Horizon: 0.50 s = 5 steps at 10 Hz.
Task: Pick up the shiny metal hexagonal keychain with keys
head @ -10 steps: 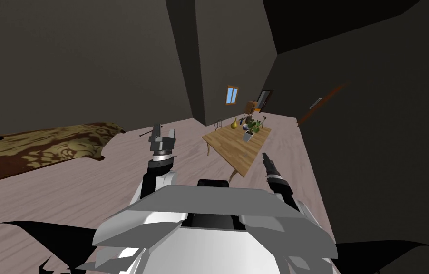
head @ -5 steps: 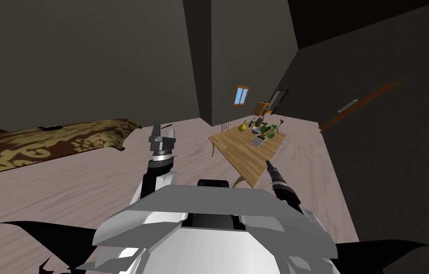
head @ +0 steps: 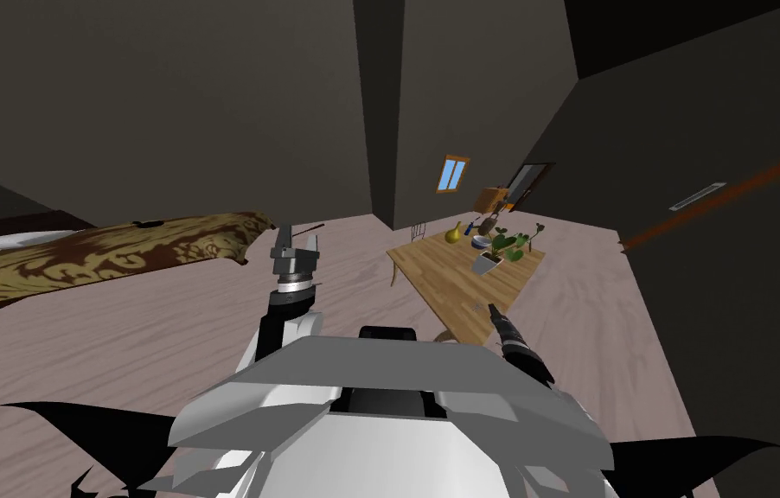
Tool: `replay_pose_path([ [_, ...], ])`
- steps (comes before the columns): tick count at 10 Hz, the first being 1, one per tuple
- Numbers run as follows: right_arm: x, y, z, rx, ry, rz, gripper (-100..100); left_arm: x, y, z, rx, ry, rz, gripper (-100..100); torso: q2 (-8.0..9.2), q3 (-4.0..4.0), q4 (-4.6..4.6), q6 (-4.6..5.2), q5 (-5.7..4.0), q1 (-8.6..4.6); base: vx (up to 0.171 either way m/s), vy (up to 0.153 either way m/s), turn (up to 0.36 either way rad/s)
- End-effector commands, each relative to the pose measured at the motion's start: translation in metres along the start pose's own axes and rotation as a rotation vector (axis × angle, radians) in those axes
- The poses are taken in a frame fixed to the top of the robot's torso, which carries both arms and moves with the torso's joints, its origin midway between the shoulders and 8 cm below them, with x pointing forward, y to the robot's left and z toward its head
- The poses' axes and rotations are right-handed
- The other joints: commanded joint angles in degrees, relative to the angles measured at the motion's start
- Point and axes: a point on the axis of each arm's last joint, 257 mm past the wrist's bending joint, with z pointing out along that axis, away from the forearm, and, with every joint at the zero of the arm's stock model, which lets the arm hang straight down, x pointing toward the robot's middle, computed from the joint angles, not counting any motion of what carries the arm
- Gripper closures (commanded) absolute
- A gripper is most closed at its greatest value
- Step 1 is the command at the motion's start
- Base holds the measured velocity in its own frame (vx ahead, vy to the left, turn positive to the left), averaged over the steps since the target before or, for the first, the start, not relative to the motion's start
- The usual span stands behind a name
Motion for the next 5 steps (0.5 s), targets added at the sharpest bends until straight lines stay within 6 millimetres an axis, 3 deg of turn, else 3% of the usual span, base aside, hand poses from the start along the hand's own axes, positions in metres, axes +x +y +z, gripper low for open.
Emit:
replay_pose_path([
  [1, 0.001, -0.044, -0.008, 0.099, 0.024, -0.056, -100, 0.000, 0.000, 0.000, 0.000, 0.000, 0.000, 0, 0.00, 0.00, 0.00, 0.00, 0.00, 0.00, 0.148, 0.049, 0.276],
  [3, 0.006, -0.055, -0.011, 0.121, 0.035, -0.056, -100, 0.000, 0.000, 0.000, 0.000, 0.000, 0.000, 0, -0.06, -0.05, -0.03, 0.04, -0.02, -0.12, 0.075, 0.003, 0.048],
  [5, 0.011, -0.109, -0.024, 0.239, 0.072, -0.121, -100, 0.000, 0.000, 0.000, 0.000, 0.000, 0.000, 0, 0.20, 0.11, 0.04, 0.03, -0.02, -0.14, 0.075, 0.016, 0.244],
])
